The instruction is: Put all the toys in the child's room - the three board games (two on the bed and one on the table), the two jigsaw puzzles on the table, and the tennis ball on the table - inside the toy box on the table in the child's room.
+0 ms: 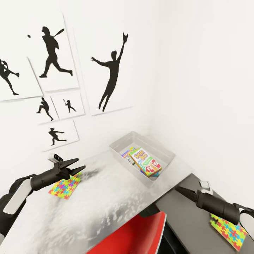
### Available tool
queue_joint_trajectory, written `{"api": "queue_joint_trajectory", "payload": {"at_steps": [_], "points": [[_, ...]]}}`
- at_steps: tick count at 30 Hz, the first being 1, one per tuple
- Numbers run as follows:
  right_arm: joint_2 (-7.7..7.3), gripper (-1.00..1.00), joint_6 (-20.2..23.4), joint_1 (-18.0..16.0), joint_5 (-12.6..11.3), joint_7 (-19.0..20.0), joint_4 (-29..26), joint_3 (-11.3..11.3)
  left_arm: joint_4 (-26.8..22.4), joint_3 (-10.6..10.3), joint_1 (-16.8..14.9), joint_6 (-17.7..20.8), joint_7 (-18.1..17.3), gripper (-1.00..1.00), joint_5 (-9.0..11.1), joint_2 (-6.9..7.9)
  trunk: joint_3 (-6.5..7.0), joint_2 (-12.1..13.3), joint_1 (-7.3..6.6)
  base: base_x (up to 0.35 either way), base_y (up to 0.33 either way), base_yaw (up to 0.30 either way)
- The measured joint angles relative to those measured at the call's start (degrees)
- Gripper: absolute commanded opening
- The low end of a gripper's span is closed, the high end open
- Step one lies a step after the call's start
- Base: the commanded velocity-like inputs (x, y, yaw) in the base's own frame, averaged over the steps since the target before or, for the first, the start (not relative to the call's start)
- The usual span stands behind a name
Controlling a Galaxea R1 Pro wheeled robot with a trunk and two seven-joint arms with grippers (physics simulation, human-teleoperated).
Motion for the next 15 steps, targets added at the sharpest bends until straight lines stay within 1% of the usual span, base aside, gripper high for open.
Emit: {"api": "queue_joint_trajectory", "payload": {"at_steps": [1, 3, 5, 7, 11, 15], "points": [[0.23, 1.0, 0.0, 0.0, 0.1, 0.0, 0.0, 0.0, 0.0, 0.2, 0.0, 0.0, 0.0, 1.0, 0.0, -0.01, 0.1, 0.0, -0.01, -0.25, 0.0, 0.0], [1.56, 1.0, -0.1, 0.1, 0.3, 0.0, 0.1, -0.1, -0.1, 0.6, 0.0, 0.0, 0.0, 1.0, 0.1, 0.02, 0.25, 0.0, -0.01, -0.168, 0.0, 0.0], [2.46, 1.0, -0.1, 0.1, 0.3, 0.0, 0.1, -0.3, -0.1, 0.8, 0.1, 0.0, 0.0, 1.0, 0.1, 0.01, 0.36, 0.0, -0.02, -0.086, 0.0, 0.0], [2.95, 1.0, -0.2, 0.1, 0.4, 0.0, 0.0, -0.5, -0.1, 0.8, 0.1, 0.0, 0.0, 1.0, 0.1, 0.01, 0.41, 0.0, -0.02, -0.04, 0.0, 0.0], [3.42, 1.0, -0.2, 0.1, 0.5, 0.0, 0.1, -1.4, -0.2, 0.9, 0.1, -0.1, 0.0, 1.0, 0.1, 0.0, 0.44, 0.0, -0.03, -0.015, 0.0, 0.0], [3.51, 1.0, -0.2, 0.1, 0.5, 0.0, 0.2, -1.7, -0.2, 0.9, 0.1, -0.1, 0.0, 1.0, 0.1, -0.01, 0.45, 0.0, -0.03, -0.004, 0.0, 0.0]]}}
